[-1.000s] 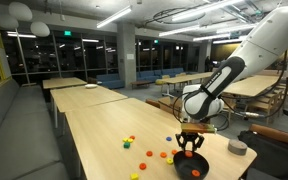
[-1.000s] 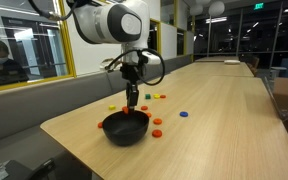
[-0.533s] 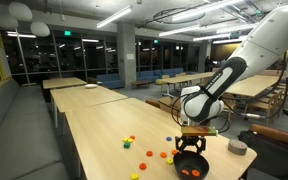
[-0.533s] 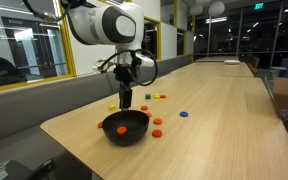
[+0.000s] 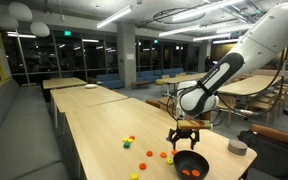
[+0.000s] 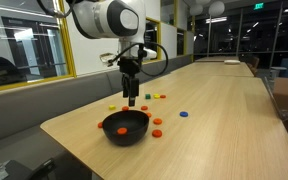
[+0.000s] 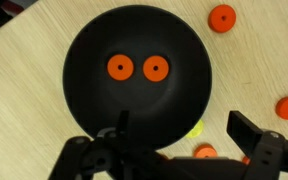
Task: Place three orange rings inside the black bowl
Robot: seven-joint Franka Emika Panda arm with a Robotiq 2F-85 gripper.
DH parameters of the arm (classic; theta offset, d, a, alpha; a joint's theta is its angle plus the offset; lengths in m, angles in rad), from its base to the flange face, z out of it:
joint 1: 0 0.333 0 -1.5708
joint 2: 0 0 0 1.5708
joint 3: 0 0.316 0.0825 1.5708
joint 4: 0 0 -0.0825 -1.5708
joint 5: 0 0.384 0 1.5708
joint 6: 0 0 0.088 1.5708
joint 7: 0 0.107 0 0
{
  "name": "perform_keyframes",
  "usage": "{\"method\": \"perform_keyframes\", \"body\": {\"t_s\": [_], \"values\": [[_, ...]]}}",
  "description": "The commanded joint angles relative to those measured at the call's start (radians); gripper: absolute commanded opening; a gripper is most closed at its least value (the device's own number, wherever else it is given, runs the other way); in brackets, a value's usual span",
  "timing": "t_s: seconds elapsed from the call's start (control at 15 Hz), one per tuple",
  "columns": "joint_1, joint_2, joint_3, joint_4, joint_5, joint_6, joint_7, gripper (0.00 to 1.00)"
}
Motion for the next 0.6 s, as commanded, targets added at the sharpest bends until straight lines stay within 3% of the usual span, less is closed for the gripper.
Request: {"method": "perform_keyframes", "body": {"t_s": [0.0, 0.2, 0.53], "values": [[-0.008, 0.031, 0.010, 0.060, 0.029, -0.016, -0.181, 1.00], [-0.016, 0.083, 0.016, 0.107, 0.077, -0.032, -0.378, 1.00], [-0.029, 0.199, 0.021, 0.213, 0.085, -0.048, -0.550, 1.00]]}}
